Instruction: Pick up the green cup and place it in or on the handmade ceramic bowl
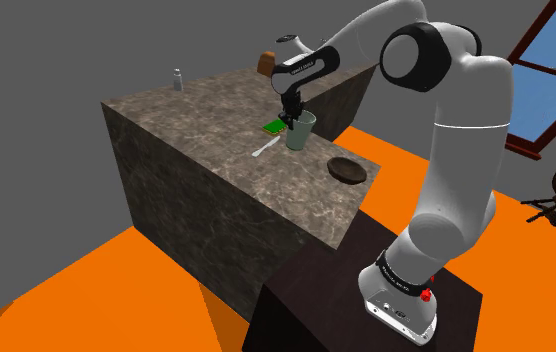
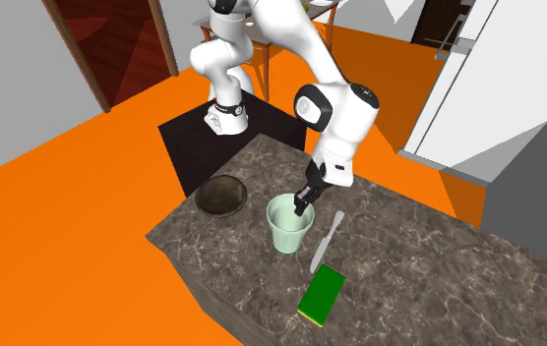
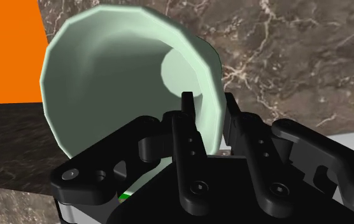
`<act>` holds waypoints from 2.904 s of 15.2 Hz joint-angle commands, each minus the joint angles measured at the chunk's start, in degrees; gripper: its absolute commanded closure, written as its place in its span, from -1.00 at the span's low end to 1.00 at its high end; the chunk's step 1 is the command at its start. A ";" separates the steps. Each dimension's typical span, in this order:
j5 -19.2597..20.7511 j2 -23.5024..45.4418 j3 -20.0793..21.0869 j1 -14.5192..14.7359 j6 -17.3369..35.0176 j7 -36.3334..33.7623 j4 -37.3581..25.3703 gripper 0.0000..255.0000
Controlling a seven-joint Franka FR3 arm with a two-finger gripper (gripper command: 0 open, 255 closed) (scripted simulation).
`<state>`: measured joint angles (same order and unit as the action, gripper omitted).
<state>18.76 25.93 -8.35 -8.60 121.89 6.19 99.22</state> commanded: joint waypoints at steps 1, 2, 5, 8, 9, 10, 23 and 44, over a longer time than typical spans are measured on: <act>-0.10 -0.83 -0.02 -0.03 -1.17 0.48 -0.45 1.00; -0.15 -1.19 0.00 -0.01 -1.76 0.67 -0.70 1.00; -0.32 -2.21 0.02 0.04 -3.55 1.24 -1.55 1.00; -0.48 -3.14 0.05 0.10 -5.38 1.82 -2.52 1.00; -0.54 -3.43 0.05 0.12 -5.99 2.01 -2.87 1.00; -0.59 -3.72 0.06 0.14 -6.61 2.21 -3.23 1.00; 0.53 -14.80 -0.76 -0.35 -9.55 4.40 4.28 1.00; 9.02 -48.11 -5.83 -5.91 -5.68 9.49 38.84 1.00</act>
<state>27.58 -22.38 -14.02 -14.42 115.42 15.82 137.55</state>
